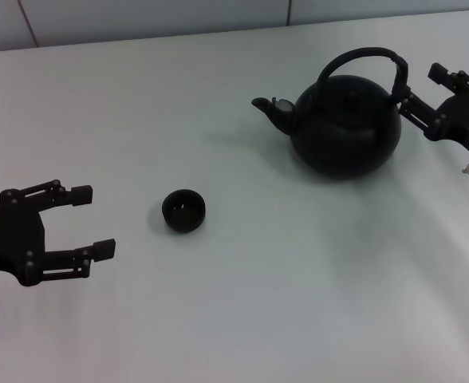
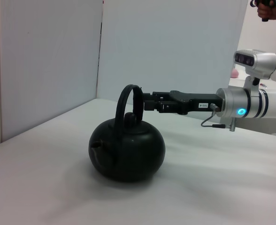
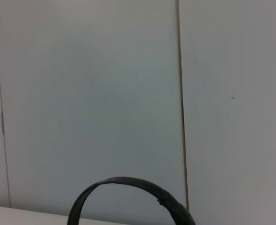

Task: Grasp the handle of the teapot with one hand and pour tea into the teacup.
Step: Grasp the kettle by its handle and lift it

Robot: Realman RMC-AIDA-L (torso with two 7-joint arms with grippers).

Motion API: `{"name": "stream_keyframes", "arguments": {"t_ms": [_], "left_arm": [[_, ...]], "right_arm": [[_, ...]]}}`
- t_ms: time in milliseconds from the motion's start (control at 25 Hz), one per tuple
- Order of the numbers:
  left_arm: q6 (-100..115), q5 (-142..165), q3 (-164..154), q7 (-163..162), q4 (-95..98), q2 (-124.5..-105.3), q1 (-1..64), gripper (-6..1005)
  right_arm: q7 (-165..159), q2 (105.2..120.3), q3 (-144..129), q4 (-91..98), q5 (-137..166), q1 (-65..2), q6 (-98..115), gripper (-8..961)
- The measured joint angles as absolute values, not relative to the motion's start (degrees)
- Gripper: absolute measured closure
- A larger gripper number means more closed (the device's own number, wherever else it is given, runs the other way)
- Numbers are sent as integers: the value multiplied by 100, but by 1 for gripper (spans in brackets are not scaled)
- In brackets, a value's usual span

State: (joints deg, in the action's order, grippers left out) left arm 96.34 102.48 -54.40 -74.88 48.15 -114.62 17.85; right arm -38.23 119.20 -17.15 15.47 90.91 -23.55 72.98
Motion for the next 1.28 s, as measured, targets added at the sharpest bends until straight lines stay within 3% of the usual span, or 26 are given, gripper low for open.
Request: {"name": "stream_keyframes", "arguments": {"t_ms": [880, 1080, 1280], "left_arm": [[9586, 10247, -5381, -7489, 4798, -11492, 1837, 133], [9586, 10248, -5378, -7488, 4797, -11497, 1844, 133], [9587, 10247, -5376, -7488, 4792, -11497, 1845, 133]], "right_arm": [[-3823, 11918, -1685, 1459, 9070, -2640, 6776, 271], [-3823, 11918, -1682, 1465, 9070, -2653, 6776, 347], [-3823, 11918, -1659, 1474, 9070, -2654, 6775, 582]]}}
